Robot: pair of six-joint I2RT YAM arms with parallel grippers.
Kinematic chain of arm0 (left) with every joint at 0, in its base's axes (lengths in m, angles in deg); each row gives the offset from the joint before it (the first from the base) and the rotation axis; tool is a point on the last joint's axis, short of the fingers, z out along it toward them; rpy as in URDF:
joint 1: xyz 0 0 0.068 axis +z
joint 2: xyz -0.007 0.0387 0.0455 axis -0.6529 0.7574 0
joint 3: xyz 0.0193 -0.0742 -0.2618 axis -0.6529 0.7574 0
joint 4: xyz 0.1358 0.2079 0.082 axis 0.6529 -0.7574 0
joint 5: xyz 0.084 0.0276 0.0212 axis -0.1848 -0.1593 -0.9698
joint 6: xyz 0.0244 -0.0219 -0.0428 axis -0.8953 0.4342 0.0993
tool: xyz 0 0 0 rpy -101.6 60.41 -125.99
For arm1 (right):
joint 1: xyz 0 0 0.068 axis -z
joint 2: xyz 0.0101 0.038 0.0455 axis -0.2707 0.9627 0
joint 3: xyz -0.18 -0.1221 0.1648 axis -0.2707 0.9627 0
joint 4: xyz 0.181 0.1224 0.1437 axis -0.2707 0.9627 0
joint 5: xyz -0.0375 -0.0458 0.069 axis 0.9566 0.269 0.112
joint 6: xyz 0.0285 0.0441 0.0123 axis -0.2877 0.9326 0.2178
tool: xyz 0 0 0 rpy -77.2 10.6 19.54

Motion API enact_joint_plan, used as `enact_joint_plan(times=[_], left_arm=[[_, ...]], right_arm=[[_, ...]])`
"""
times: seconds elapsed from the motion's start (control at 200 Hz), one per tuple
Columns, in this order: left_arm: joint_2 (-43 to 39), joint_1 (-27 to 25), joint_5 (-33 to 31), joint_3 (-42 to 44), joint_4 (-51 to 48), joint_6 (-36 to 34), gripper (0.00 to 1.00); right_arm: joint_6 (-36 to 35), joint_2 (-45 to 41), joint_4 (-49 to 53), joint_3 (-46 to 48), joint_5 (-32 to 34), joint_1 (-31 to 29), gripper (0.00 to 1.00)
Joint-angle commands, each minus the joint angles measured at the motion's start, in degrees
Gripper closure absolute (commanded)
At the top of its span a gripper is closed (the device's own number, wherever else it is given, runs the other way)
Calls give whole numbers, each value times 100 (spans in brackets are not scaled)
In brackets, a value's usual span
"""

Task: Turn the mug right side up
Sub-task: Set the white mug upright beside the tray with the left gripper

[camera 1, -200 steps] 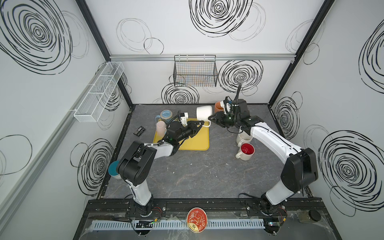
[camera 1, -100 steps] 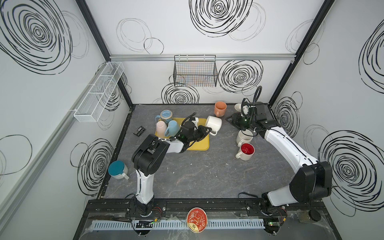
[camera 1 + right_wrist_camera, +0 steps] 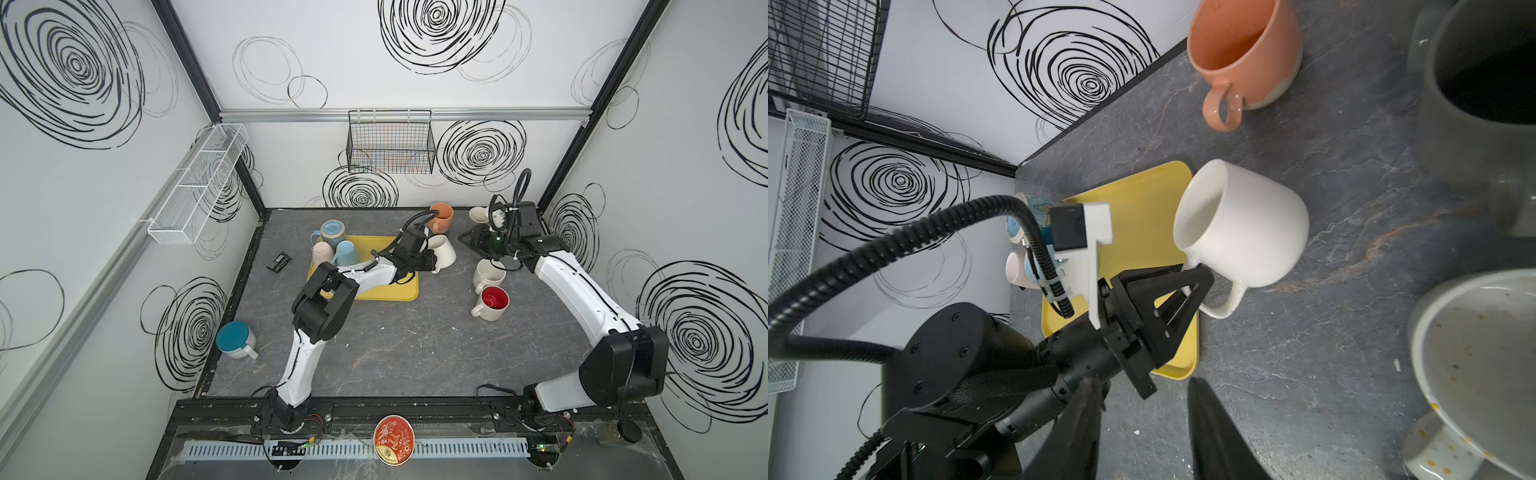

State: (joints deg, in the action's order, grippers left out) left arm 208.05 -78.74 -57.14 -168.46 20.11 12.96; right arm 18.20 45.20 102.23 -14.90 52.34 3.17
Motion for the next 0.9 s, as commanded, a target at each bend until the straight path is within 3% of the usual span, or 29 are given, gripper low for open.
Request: enact_joint_plan(times=[0.0,0.17,0.455,0.67,0.896], left_arm=[[204,-203,-733,-715,-398,-1291,100],[673,-319,-1166,-1328,-537,-1682,100],[1434,-307,-1728,-2226,-720,-1587,100],[1573,-211,-1741,-2421,-640,-1654,100],[1712,-101,-1700,-2620,-583,-1680,82]], right_arm=[[-94,-13,267,-172,37,110,61],[-124,-247,255,-42,134,228,61],[-329,-392,576,-14,74,574,61],[-373,-373,591,-6,9,656,61],[-391,-300,576,6,-58,669,61]])
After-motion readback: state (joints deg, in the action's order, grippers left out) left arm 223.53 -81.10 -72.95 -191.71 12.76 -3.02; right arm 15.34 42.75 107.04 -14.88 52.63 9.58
